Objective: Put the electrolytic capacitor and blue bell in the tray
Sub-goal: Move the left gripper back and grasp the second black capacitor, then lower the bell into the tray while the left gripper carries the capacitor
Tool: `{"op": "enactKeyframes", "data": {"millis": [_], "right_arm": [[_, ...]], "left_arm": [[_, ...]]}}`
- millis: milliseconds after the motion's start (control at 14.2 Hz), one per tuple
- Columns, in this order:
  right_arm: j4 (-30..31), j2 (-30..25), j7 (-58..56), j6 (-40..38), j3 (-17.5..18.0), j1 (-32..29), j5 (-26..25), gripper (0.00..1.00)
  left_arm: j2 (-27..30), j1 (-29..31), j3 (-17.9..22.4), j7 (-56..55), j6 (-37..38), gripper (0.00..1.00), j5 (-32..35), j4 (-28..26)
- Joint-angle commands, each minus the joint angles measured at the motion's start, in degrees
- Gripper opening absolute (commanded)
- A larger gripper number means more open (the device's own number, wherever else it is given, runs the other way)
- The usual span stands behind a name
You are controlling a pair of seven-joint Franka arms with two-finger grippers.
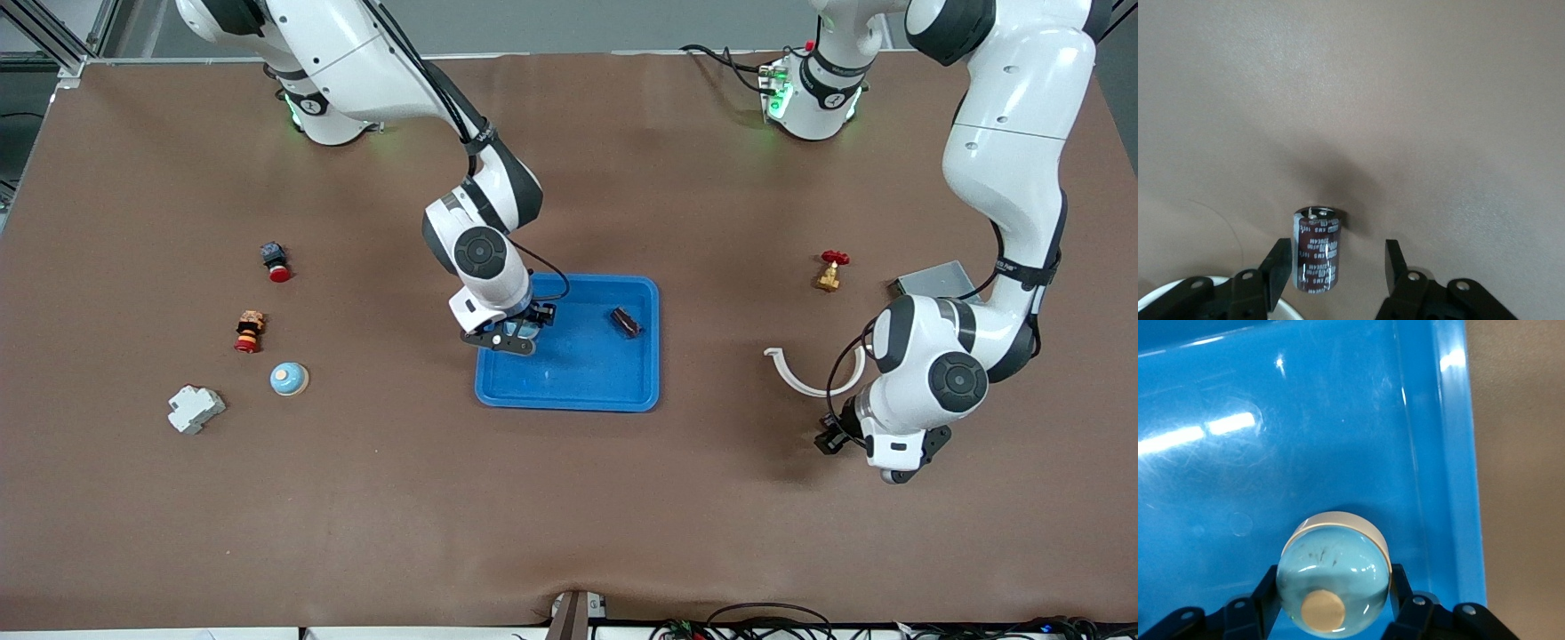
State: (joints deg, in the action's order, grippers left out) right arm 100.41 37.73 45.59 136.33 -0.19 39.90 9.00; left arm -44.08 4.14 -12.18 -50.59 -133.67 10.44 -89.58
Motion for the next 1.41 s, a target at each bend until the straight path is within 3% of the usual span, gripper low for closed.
{"op": "enactKeyframes", "data": {"millis": [0, 71, 141, 353, 424, 565, 636, 777, 1130, 1342], "right_arm": [[-0.48, 0.24, 0.29, 0.16, -0.6, 0.97, 1.11, 0.27], [-0.48, 0.24, 0.29, 0.16, -0.6, 0.97, 1.11, 0.35], [-0.48, 0.24, 0.38, 0.16, -0.6, 0.97, 1.11, 0.49], [-0.48, 0.24, 0.46, 0.16, -0.6, 1.06, 1.11, 1.0], [-0.48, 0.15, 0.47, 0.16, -0.6, 1.14, 1.11, 1.0], [-0.48, -0.11, 0.47, -0.01, -0.6, 2.11, 1.02, 1.0], [-0.66, -0.29, 0.47, -0.54, -0.6, 2.2, 1.02, 1.0], [-0.92, -1.86, -0.06, -2.11, -0.69, 1.94, 1.02, 1.0], [-0.92, -10.73, -1.72, -14.67, -1.39, -0.25, 0.5, 1.0], [-0.75, -15.65, -9.0, -21.53, -1.39, -4.2, 0.5, 1.0]], "left_arm": [[-1.09, 0.17, -0.13, 0.93, -0.36, 0.45, 1.6, 1.17], [-1.45, 0.26, -0.13, 0.93, -0.36, 0.45, 1.6, 1.08], [-1.54, 0.35, -0.13, 0.93, -0.36, 0.42, 1.6, 0.99], [-1.71, 0.7, -0.13, 0.93, -0.36, 0.34, 1.6, 0.99], [-1.71, 0.7, -0.13, 0.93, -0.36, 0.28, 1.6, 0.99], [-1.36, 0.7, -0.13, 0.76, -0.36, 0.04, 1.6, 1.16], [-1.01, 0.61, -0.21, 0.5, -0.36, 0.0, 1.69, 1.25], [0.21, 0.26, -0.3, 0.32, -0.1, 0.0, 1.69, 1.52], [4.52, -2.55, -2.41, -0.47, 3.85, 0.0, 0.55, 1.52], [5.58, -2.91, -6.7, -8.08, 5.79, 0.0, -0.68, 1.52]]}}
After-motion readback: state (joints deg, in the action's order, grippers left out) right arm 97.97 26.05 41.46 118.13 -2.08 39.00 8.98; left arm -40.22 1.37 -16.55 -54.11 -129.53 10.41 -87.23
